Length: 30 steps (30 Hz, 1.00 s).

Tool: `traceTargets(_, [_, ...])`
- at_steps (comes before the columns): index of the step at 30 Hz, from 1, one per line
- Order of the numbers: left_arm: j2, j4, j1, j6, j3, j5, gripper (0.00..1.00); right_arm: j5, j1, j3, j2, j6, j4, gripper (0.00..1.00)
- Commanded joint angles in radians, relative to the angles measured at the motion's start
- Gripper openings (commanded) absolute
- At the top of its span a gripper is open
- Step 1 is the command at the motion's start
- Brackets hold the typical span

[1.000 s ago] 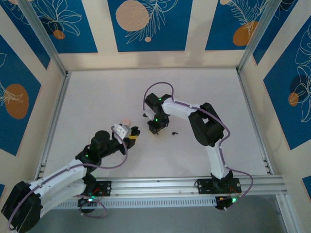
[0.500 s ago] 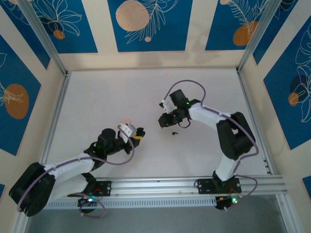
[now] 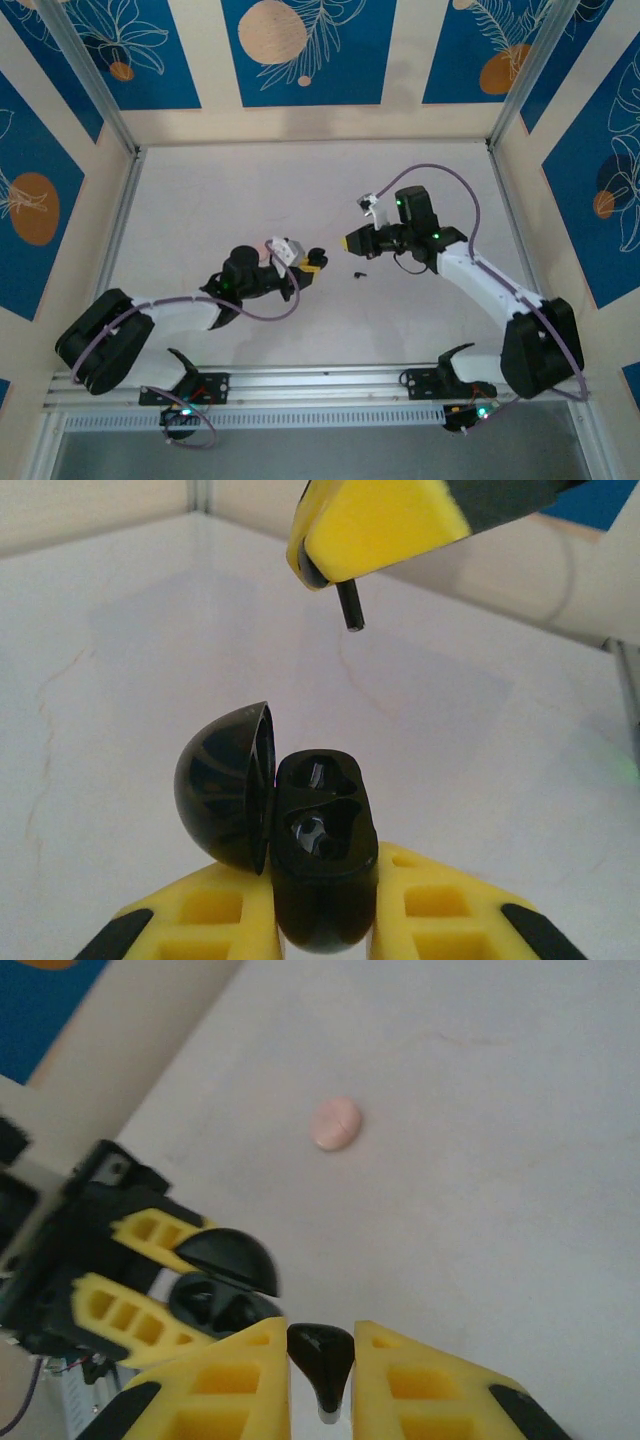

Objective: Insert wireless bluetooth earbuds into charging case

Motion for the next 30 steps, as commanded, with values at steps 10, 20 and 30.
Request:
traceTargets(10, [0.043, 0.087, -0.041, -0.021, 0.127, 0.121, 0.20, -0.160, 0.000, 0.002, -0.141, -0.057, -0.007, 0.18])
traceTargets(20, [0.028, 0.092, -0.051, -0.023, 0.126, 0.108, 0.21, -0.163, 0.039, 0.041, -0.115, -0.099, -0.020, 0.18])
traceTargets(30, [0.019, 0.098, -0.055, -0.019, 0.126, 0.108, 0.21, -0.130, 0.076, 0.079, -0.063, -0.124, -0.035, 0.18])
